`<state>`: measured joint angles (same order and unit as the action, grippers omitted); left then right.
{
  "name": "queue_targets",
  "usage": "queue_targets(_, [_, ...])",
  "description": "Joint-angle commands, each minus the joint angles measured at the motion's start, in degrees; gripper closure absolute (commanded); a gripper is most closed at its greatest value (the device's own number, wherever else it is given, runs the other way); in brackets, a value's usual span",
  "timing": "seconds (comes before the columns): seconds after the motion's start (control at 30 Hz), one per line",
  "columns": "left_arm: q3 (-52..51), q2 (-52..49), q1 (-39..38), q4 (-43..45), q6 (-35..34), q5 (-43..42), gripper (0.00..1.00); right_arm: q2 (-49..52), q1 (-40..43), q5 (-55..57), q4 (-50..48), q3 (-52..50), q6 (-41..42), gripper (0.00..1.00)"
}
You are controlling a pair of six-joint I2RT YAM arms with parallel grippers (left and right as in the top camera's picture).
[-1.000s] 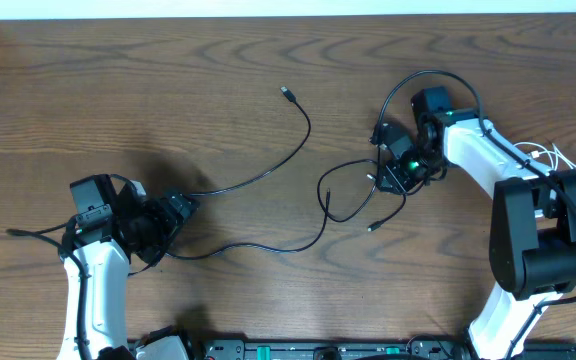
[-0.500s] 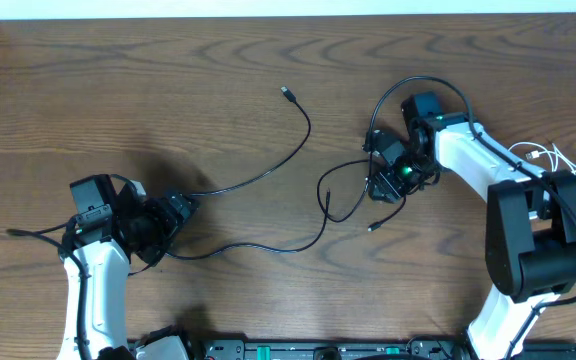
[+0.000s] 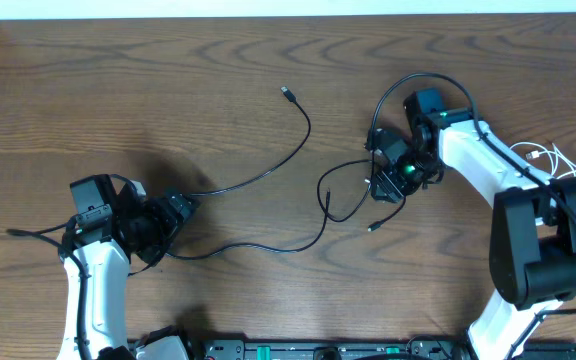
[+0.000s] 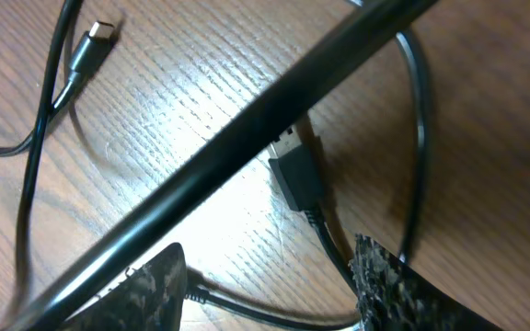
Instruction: Untangle cables
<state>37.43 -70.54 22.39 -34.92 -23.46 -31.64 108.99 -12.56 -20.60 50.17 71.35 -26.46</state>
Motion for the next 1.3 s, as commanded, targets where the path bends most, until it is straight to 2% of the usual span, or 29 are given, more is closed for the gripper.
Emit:
queue_targets(0.0, [1.0,0.1,0.0,-0.2,0.9,-0.7,0.02,-1.5,-0.2,3.6,0.0,1.0,-0.6,0.42])
queue_targets(0.07, [1.0,0.1,0.0,-0.2,0.9,-0.7,0.02,-1.5,-0.2,4.9,-0.3,0.9,-0.6,0.40])
queue_targets(0.13, [1.0,0.1,0.0,-0.2,0.9,-0.7,0.02,-1.4,-0.2,4.8,-0.7,0.9,-0.6,0.01])
queue_targets(0.43, [1.0,0.1,0.0,-0.2,0.9,-0.7,0.02,-1.4,-0.2,7.4,-1.7,0.2,-0.7,0.01])
queue_targets(0.9, [1.0,0.1,0.0,-0.2,0.9,-0.7,0.02,-1.2,-0.2,7.6,-15.8,-10.5,-0.7,0.01])
queue_targets(0.93, [1.0,0.1,0.0,-0.2,0.9,-0.7,0.02,-1.2,-0.2,7.6,-17.2,-11.5,-1.3,0.05])
queue_targets(1.0, [1.0,0.1,0.0,-0.2,0.9,-0.7,0.02,-1.2,-0.2,8.8,-19.7,-13.2,-3.6,0.24])
queue_targets(1.27, [1.0,0.1,0.0,-0.2,0.9,-0.7,0.02,-1.2,-0.2,14.7,-23.4,-14.9,-3.6,0.58])
